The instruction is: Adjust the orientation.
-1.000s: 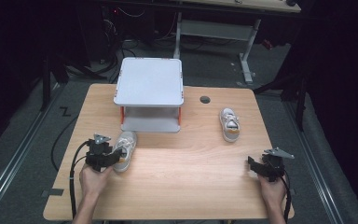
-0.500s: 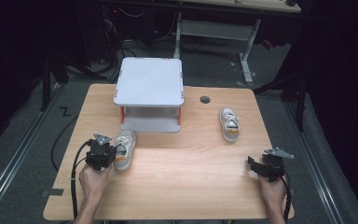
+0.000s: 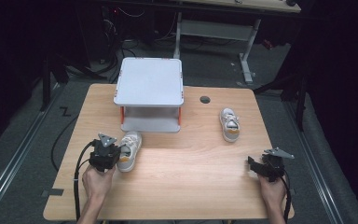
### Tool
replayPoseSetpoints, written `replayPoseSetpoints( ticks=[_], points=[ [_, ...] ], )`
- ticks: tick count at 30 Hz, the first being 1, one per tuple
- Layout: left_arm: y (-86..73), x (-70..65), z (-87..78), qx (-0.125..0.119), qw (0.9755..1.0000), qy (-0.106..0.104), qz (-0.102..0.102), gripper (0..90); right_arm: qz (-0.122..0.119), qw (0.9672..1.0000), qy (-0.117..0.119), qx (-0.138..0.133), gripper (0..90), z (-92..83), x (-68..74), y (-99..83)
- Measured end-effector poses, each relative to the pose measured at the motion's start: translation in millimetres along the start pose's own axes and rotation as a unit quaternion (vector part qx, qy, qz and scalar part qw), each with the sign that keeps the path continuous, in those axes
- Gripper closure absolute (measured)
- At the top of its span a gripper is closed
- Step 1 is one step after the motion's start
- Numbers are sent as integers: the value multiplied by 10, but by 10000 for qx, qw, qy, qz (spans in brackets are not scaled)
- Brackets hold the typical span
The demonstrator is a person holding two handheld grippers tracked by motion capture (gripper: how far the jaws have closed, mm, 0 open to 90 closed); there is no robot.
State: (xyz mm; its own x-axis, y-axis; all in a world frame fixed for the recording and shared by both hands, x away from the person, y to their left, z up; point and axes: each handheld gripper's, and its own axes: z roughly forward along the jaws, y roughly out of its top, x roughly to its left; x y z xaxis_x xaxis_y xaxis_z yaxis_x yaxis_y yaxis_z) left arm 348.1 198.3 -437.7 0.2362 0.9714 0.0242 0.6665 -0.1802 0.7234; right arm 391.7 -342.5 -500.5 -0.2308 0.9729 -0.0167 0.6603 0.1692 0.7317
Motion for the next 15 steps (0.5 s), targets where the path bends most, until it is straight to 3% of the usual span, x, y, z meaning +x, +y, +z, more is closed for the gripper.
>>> replayPoseSetpoints(
  ticks=[4, 12, 15],
  points=[
    [59, -104, 8, -20, 9998, -204, 50, 843, -2, 10000, -2, -1, 345, 0, 0, 0],
    [128, -254, 37, -33, 9992, -403, 75, 842, -1, 10000, -2, -1, 345, 0, -1, 0],
    [170, -367, 75, -15, 9986, -511, 119, 842, -2, 10000, -2, -1, 344, 0, -1, 0]
  ],
)
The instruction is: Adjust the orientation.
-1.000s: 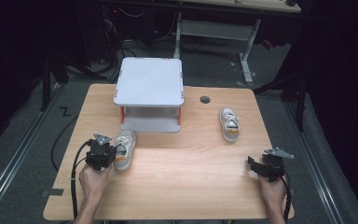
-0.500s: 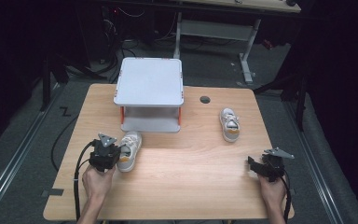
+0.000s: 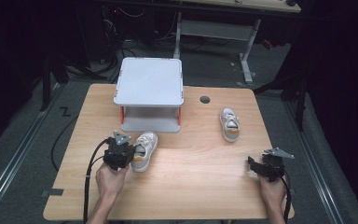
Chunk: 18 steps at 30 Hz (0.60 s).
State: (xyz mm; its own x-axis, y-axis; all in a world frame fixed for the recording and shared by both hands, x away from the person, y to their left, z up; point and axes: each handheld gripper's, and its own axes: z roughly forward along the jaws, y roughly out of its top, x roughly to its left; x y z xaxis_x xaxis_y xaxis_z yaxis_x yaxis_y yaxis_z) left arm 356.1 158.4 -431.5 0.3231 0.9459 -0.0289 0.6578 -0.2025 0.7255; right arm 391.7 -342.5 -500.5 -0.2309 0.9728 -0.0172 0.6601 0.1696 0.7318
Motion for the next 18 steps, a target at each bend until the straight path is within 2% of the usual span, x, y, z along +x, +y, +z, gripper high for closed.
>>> replayPoseSetpoints(
  ticks=[4, 5, 14, 17, 18],
  points=[
    [59, -167, 84, 33, 9999, -100, 97, 842, 1, 10000, 1, 0, 344, 0, 0, 0],
    [59, -167, 84, 33, 9999, -100, 97, 842, 0, 10000, 1, 1, 344, 0, 0, 0],
    [164, -478, 201, 94, 9989, -210, 420, 842, 1, 10000, 2, 0, 343, 0, 0, 0],
    [182, -526, 225, 103, 9986, -233, 456, 842, 1, 10000, 2, 0, 343, 0, 0, 0],
    [197, -579, 254, 118, 9985, -279, 450, 842, 1, 10000, 2, 1, 343, 0, 0, 0]
  ],
)
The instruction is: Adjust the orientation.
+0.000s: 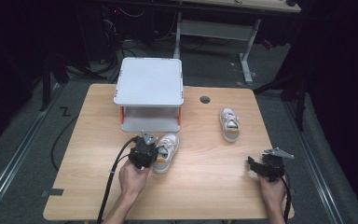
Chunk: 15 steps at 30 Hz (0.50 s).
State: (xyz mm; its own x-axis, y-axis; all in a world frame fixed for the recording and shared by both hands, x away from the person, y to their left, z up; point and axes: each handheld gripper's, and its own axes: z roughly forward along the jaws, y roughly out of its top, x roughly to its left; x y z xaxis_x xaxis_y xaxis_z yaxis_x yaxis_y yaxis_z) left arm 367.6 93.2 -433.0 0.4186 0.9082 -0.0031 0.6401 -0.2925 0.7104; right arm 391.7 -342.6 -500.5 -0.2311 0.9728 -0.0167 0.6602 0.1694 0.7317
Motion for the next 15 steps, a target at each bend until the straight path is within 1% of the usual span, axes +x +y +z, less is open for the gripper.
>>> replayPoseSetpoints(
  ticks=[1, 4, 5, 6, 7, 8, 11, 12, 15],
  points=[
    [0, 0, 0, 0, 10000, 0, 0, 842, 0, 10000, 0, -1, 343, 0, 0, 0],
    [35, -116, 63, 60, 9999, -56, 80, 842, 0, 10000, -1, 0, 343, 0, 0, 0],
    [35, -116, 63, 60, 9999, -56, 80, 842, 0, 10000, -1, 0, 343, 0, 0, 0],
    [44, -147, 79, 81, 9999, -62, 97, 842, -1, 10000, -1, 0, 343, 0, 0, 0],
    [62, -201, 118, 116, 9998, -102, 140, 841, 0, 10000, 0, 1, 343, 0, 0, 0],
    [62, -201, 118, 116, 9998, -102, 140, 841, 0, 10000, 0, 1, 343, 0, 0, 0],
    [97, -297, 193, 156, 9996, -141, 170, 840, 0, 10000, 2, 1, 343, 0, 0, 0],
    [97, -297, 193, 156, 9996, -141, 170, 840, 0, 10000, 2, 1, 343, 0, 0, 0],
    [117, -372, 253, 221, 9995, -160, 187, 839, 1, 10000, 3, 0, 343, 0, -1, 0]
  ],
)
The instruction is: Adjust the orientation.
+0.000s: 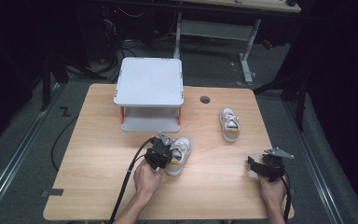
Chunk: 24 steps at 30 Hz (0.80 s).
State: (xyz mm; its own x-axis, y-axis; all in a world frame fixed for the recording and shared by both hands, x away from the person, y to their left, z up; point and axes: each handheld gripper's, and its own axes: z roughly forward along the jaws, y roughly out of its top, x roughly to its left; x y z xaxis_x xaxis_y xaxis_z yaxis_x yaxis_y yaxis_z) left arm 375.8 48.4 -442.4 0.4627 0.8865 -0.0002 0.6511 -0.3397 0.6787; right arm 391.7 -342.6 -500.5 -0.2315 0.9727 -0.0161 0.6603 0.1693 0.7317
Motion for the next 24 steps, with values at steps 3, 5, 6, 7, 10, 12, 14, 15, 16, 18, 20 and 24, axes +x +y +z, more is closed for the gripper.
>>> replayPoseSetpoints(
  ticks=[3, 5, 6, 7, 10, 12, 14, 15, 16, 18, 20, 24],
  points=[
    [13, -49, 7, 25, 10000, 2, 25, 831, -1, 10000, 0, 0, 342, 0, 0, 0],
    [18, -72, 8, 64, 9999, -88, 29, 820, -1, 10000, 1, 0, 342, 0, 0, 0],
    [18, -82, 10, 93, 9998, -148, 52, 816, -1, 10000, 0, 0, 342, 1, 0, 0],
    [15, -91, 11, 115, 9996, -245, 13, 809, -4, 10000, 0, 0, 342, 1, 0, 0],
    [14, -99, 16, 176, 9990, -417, -25, 796, -3, 10000, 5, 1, 342, 0, 1, 0],
    [15, -109, 21, 184, 9987, -480, -53, 790, -3, 10000, 4, 1, 342, 0, 1, 0],
    [10, -109, 22, 189, 9985, -506, -51, 787, -3, 10000, 3, 1, 342, 0, 1, 0],
    [-3, -97, 22, 186, 9982, -558, -103, 780, -3, 10000, 4, 1, 342, 0, 1, 0],
    [-3, -97, 22, 186, 9982, -558, -103, 776, -3, 10000, 4, 1, 342, 0, 1, 0],
    [-22, -98, 21, 132, 9984, -552, -65, 766, -2, 10000, 4, 1, 342, 0, 1, 0],
    [-34, -91, 18, 101, 9981, -599, -93, 756, -2, 10000, 3, 1, 342, 0, 2, 0],
    [-37, -66, 18, 51, 9976, -683, -143, 623, -2, 10000, 2, 1, 342, 0, 2, 0]
  ],
)
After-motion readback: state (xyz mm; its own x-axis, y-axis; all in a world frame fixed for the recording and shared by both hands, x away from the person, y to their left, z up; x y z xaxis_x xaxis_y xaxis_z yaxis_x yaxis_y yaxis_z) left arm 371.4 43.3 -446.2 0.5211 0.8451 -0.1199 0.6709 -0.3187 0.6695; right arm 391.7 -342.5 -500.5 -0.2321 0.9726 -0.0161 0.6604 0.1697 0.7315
